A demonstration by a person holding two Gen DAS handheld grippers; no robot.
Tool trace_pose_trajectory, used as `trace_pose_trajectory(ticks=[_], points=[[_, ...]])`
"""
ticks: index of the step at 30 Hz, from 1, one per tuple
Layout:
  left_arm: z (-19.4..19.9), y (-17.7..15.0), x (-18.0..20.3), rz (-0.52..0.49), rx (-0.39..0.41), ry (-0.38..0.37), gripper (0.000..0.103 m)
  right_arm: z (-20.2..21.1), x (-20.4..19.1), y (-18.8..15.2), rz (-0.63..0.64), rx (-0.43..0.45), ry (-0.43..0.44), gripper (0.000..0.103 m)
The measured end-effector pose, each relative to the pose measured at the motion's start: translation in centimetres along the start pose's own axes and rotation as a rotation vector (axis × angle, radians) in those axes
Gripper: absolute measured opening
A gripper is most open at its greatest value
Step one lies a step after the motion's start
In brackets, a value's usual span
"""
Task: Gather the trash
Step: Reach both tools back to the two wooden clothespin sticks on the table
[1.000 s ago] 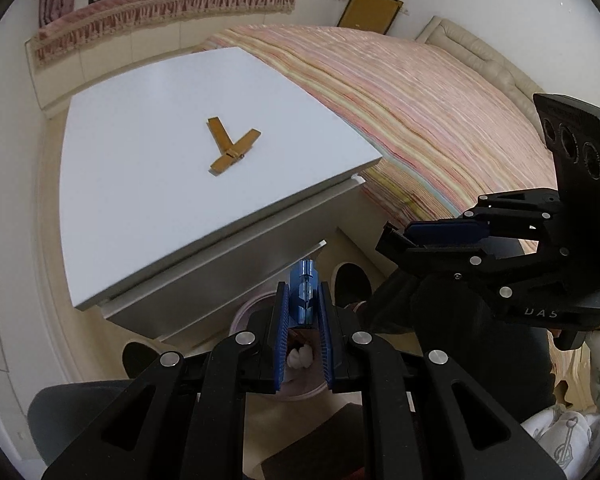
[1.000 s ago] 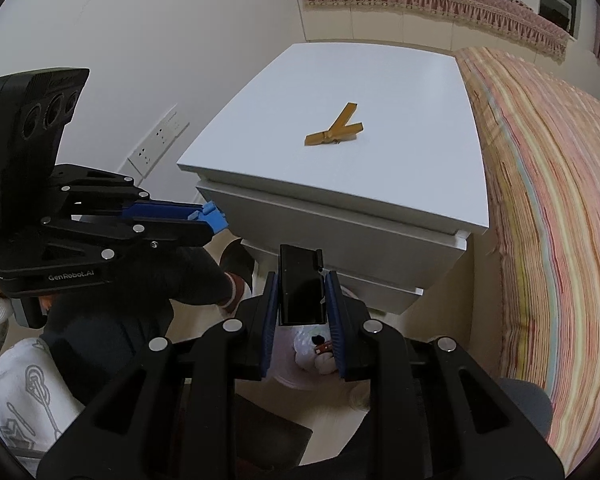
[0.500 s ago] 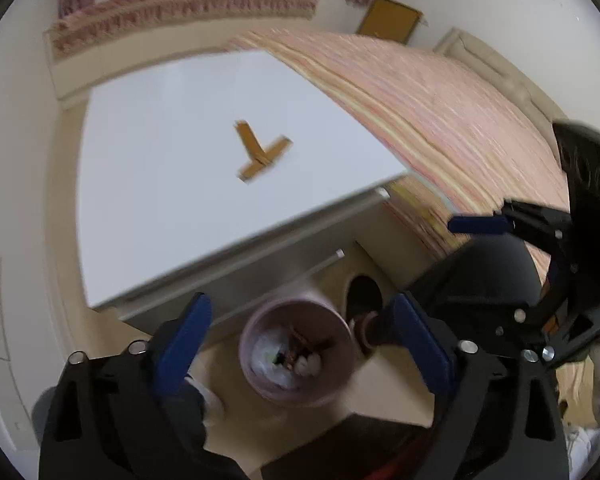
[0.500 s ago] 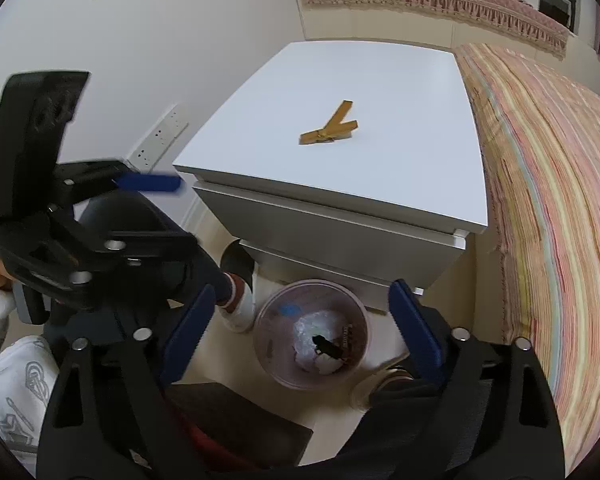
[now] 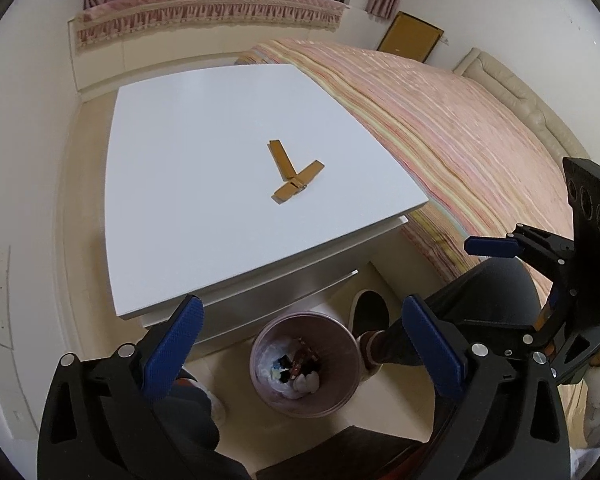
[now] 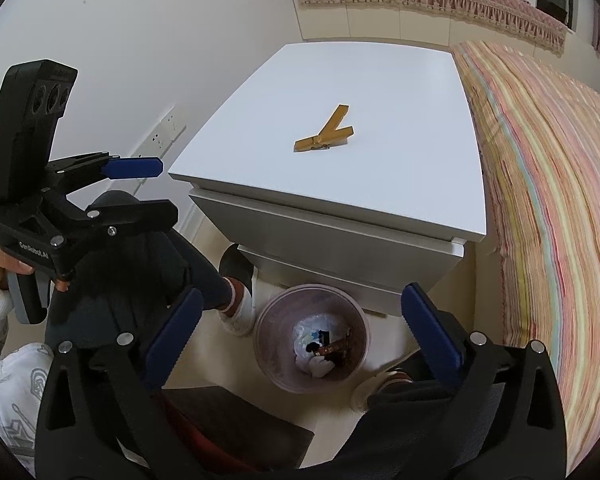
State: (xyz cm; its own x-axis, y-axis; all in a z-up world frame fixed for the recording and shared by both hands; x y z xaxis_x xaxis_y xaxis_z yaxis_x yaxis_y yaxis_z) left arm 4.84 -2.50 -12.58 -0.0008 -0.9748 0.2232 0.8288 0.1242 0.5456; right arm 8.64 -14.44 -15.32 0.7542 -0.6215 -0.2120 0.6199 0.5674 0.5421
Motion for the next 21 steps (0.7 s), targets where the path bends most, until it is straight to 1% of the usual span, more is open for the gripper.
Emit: trace_pose_trajectory(ticks=[9,15,21], points=[[-0.7,1.5,-1.0,0.036,-0.012,0.002,0.096,-0.1,0.4,1.4,0.005,0.016,-0.013,0.099],[-2.0,4.1,-1.8,0.081,-0.011,0.003,0.096,-0.2,1.0,3.4,0.018,0.041,-0.031,0.099],[-4.1,7.1,-2.1,0.094,-0.023,0.031,0.096,-0.6,1.8,4.7,0.018,0.049,-0.038,0.099]])
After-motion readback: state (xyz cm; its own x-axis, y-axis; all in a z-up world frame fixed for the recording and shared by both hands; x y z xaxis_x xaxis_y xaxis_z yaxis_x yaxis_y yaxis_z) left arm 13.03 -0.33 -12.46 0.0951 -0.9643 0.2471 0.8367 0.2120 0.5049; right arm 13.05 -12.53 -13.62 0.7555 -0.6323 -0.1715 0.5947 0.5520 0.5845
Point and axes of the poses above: each gripper's, at about its wrist camera, not at the fingertips, and z roughly against the way its jaws point, x to its right, y to its top, the point moved 7 cm from there along -z, roughly the way its jaws point, and after that the axes turned 1 degree about y, right-handed, at the moved point
